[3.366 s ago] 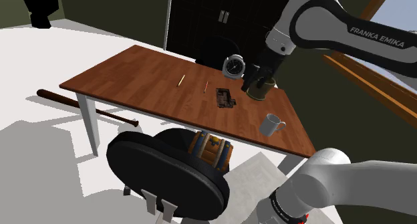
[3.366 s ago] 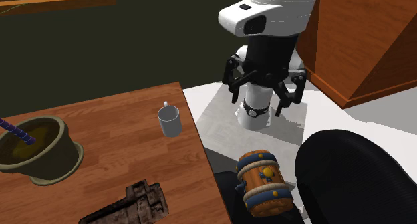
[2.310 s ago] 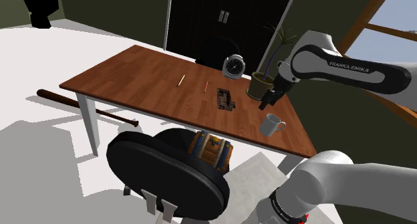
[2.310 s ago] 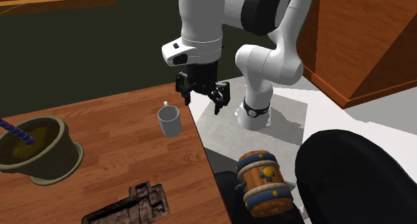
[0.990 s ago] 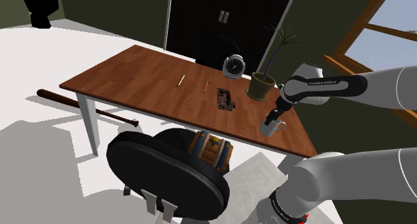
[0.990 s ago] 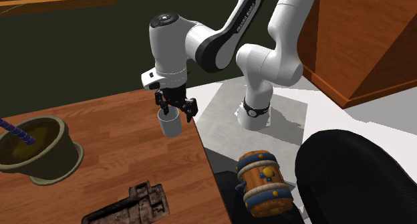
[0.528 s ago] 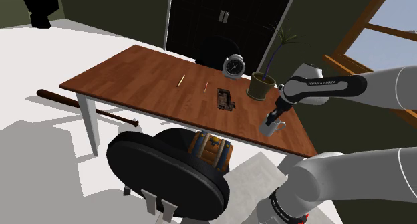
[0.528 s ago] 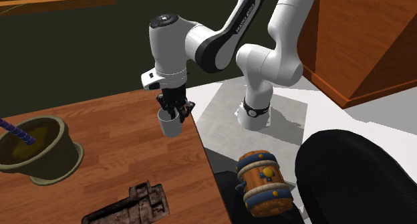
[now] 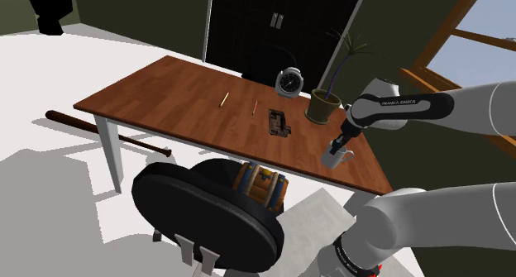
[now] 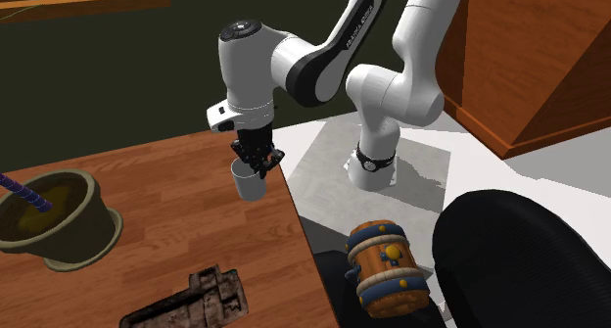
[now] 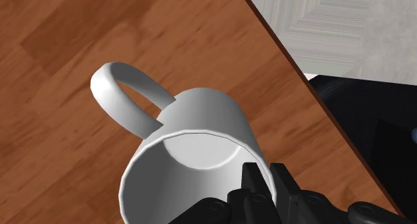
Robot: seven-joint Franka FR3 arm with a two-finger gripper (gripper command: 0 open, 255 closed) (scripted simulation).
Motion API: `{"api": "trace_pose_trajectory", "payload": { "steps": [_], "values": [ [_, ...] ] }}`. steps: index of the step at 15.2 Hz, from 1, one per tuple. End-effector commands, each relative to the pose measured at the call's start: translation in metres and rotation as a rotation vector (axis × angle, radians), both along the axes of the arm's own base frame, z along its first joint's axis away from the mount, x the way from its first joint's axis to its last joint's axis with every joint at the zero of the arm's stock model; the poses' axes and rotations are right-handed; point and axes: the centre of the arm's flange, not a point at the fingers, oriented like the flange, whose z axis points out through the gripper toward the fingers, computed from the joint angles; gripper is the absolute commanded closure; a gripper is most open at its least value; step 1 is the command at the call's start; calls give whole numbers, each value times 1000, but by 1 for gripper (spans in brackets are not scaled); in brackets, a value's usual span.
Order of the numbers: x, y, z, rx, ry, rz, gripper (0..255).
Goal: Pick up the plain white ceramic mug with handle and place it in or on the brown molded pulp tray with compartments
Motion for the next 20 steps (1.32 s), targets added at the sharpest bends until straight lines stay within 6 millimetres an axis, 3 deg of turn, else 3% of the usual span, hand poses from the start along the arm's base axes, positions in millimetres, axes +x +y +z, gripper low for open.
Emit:
{"api": "trace_pose_trajectory", "payload": {
  "steps": [1, 20],
  "values": [
    [0, 0, 5, 0, 1, 0, 255],
    [0, 0, 105, 0, 1, 0, 255]
  ]
}}
